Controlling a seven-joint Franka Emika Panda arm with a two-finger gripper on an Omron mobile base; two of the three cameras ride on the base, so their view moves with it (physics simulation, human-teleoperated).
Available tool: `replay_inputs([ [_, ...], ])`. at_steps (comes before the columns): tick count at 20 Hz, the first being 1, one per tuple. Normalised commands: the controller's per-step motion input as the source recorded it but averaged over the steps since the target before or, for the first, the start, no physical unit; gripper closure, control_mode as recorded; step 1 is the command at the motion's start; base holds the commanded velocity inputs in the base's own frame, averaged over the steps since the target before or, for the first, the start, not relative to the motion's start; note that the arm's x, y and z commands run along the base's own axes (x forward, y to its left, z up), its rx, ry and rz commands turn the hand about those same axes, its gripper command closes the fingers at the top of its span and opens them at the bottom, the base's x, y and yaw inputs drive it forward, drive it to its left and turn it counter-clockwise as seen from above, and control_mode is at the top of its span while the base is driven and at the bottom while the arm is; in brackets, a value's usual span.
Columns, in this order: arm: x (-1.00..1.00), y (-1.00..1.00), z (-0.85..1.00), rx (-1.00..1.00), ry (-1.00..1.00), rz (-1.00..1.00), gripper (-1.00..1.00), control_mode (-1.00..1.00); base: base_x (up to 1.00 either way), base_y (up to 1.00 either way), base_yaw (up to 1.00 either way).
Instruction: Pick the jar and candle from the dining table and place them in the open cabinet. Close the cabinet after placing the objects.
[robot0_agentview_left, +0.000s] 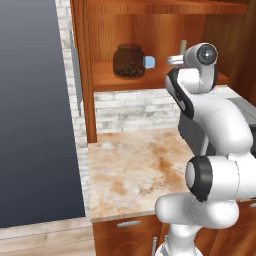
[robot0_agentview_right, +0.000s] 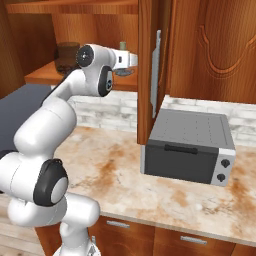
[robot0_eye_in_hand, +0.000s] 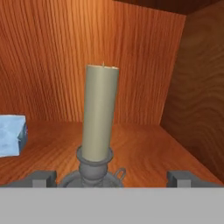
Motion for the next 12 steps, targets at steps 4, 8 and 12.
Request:
replay_inputs([
  [4, -0.29, 0.00, 0.05, 0.03, -0.02, -0.04, -1.00, -1.00, 0.00, 0.00, 0.00],
  [8, -0.30, 0.01, 0.08, 0.05, 0.00, -0.01, -1.00, -1.00, 0.00, 0.00, 0.00],
  [12, -0.28, 0.01, 0.05, 0.05, 0.00, 0.00, -1.00, -1.00, 0.00, 0.00, 0.00],
])
